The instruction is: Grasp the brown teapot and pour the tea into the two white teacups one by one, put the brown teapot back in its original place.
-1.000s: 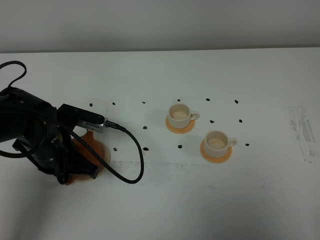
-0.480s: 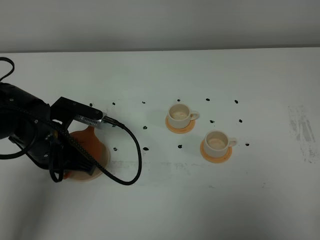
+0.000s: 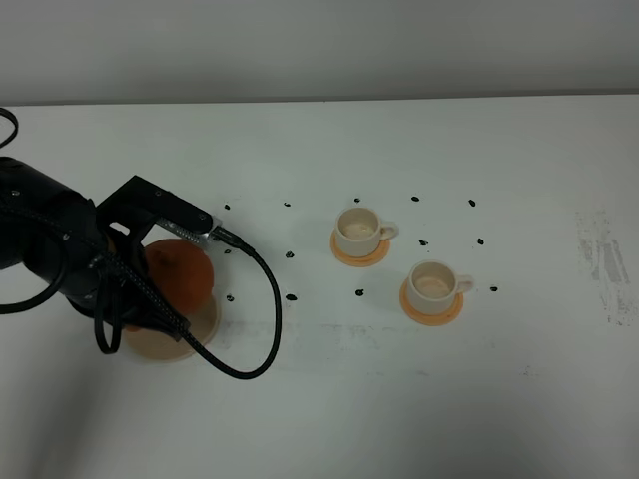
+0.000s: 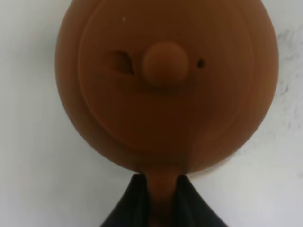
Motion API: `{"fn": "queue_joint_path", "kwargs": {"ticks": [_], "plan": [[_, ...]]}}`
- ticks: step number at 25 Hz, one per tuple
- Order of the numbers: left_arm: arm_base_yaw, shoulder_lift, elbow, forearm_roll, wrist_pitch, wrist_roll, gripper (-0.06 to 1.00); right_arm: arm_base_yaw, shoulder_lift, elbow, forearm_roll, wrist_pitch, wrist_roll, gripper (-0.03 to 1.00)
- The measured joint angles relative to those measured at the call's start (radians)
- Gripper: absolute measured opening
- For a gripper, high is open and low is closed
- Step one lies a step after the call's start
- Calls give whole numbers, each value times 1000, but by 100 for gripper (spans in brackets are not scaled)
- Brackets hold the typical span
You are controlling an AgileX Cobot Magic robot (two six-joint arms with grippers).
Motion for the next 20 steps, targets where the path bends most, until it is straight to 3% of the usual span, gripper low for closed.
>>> {"fn": "queue_joint_path", "kwargs": {"ticks": [20], "plan": [[-35,298,-468,-46,59,323,8,0,0,0,0,0,0,47]]}}
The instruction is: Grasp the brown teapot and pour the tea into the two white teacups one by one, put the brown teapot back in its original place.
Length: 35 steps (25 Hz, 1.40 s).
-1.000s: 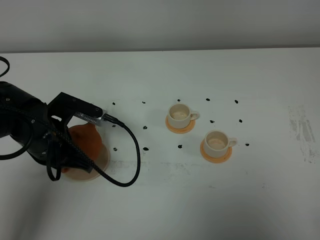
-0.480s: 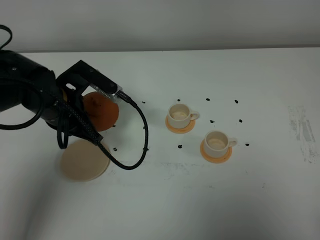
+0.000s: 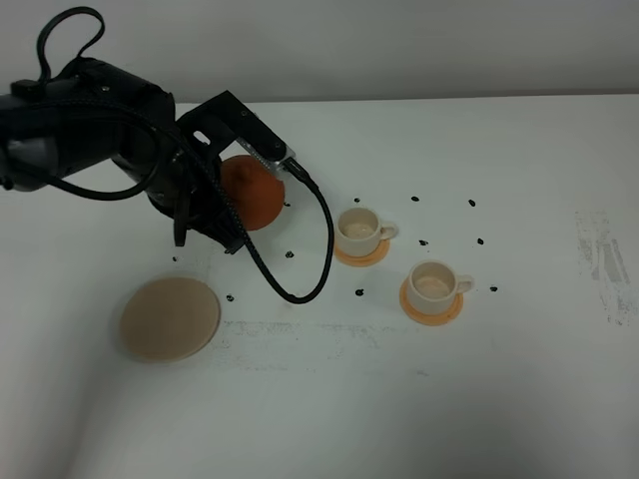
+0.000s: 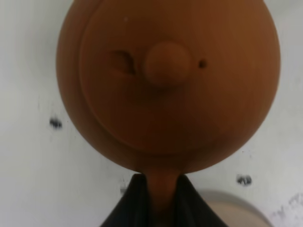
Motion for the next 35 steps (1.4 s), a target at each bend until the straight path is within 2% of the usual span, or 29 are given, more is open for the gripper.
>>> {"fn": "queue_joint_path", "kwargs": {"ticks": [5,11,17,21,27,35], "plan": [[-36,63,-74,1,11,93,8,0,0,0,0,0,0,47],[-60,108,-131,12,0,107,8,0,0,0,0,0,0,47],[-63,118,-131,88,-14,115,8,0,0,0,0,0,0,47],[-63,118,-132,123,-22,174,8,0,0,0,0,0,0,47],[-65,119,-132,125,-61,290,8,0,0,0,0,0,0,47],[-65,143,-133,127,-114,344,8,0,0,0,0,0,0,47]]}}
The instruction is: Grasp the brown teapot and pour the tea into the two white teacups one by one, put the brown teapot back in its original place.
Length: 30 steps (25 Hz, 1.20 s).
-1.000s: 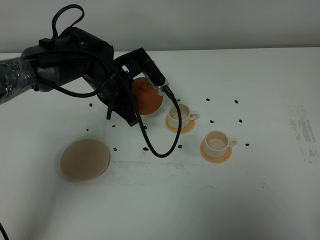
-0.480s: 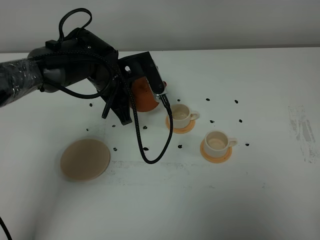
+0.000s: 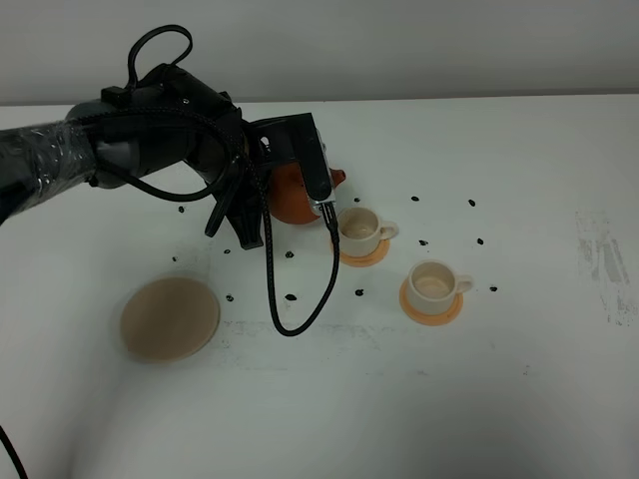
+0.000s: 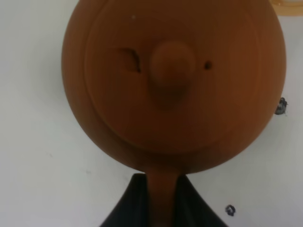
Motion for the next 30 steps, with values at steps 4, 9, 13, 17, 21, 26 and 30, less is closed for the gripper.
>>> {"fn": "queue_joint_path", "kwargs": {"ticks": [4,9,13,17,21,26,30], "plan": [[0,3,0,0,-11,45,8,0,0,0,0,0,0,47],[0,3,0,0,-28,102,8,0,0,0,0,0,0,47],[0,3,0,0,-29,144,8,0,0,0,0,0,0,47],[0,3,0,1,-31,171,8,0,0,0,0,0,0,47],[-10,3,0,23,-32,173,8,0,0,0,0,0,0,47],[-20,3,0,79,-47,169,8,0,0,0,0,0,0,47],[-20,3,0,126,-51,159,8,0,0,0,0,0,0,47]]}}
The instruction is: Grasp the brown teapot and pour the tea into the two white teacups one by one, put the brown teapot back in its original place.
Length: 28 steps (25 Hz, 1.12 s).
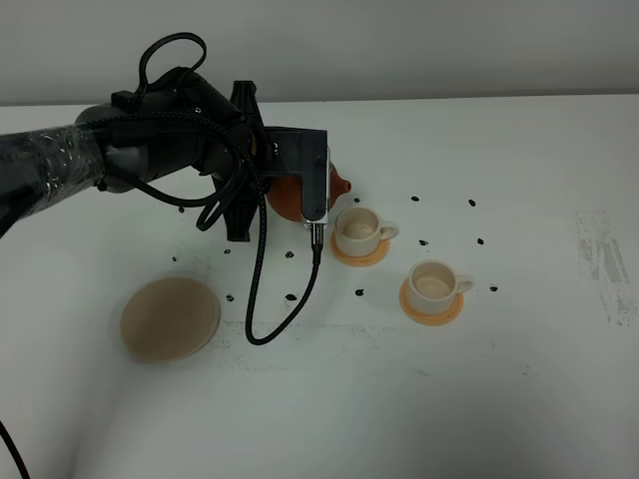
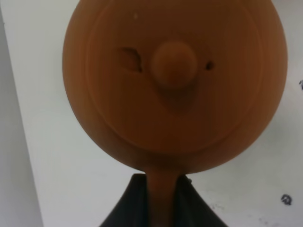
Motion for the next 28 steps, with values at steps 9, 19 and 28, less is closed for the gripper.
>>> {"fn": "queue_joint_path", "kwargs": {"ticks": [9,19,28], "plan": [[-12,0,0,69,-23,-8,8,0,0,0,0,0,0,47],[-24,0,0,138,-32,-12,8,0,0,0,0,0,0,47],[-29,0,0,181,-33,-12,8,0,0,0,0,0,0,47]]}}
